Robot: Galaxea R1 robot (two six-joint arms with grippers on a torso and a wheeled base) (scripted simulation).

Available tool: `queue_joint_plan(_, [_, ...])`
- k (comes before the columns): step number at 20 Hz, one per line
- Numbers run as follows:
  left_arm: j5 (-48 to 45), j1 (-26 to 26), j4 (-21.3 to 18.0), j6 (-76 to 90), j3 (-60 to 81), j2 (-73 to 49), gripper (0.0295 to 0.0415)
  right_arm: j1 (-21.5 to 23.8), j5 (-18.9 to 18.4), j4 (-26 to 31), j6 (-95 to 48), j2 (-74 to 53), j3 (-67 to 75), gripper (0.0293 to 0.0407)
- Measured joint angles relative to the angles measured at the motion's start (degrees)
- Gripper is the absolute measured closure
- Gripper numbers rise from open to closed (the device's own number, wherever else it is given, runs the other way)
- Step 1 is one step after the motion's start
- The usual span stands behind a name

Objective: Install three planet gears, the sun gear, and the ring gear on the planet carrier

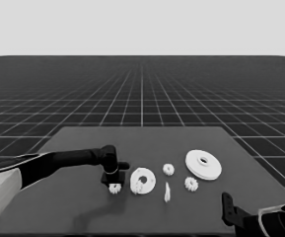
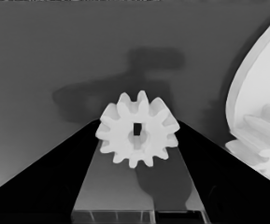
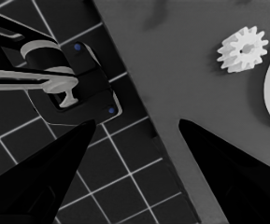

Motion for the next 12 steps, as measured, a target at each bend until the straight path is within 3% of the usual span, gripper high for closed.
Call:
queue_joint_plan(2, [0.0,0.0,0.0,0.0,0.0,0.0,0.0398,0.0,0.0,0.0,0.0,0.0,0.0,0.0315])
queue_joint_plan(4, [3.2,-7.5,-7.2,-3.6,6.3,-1.8,0.0398,0.0,0.0,0.0,0.0,0.0,0.0,0.0315])
queue_joint_plan(6, [3.8,-10.7,-10.2,-4.4,7.5,-2.1,0.0398,0.0,0.0,0.0,0.0,0.0,0.0,0.0315])
queue_joint_plan(12, [4.0,-12.3,-11.8,-4.6,7.8,-2.2,0.0398,0.0,0.0,0.0,0.0,0.0,0.0,0.0315])
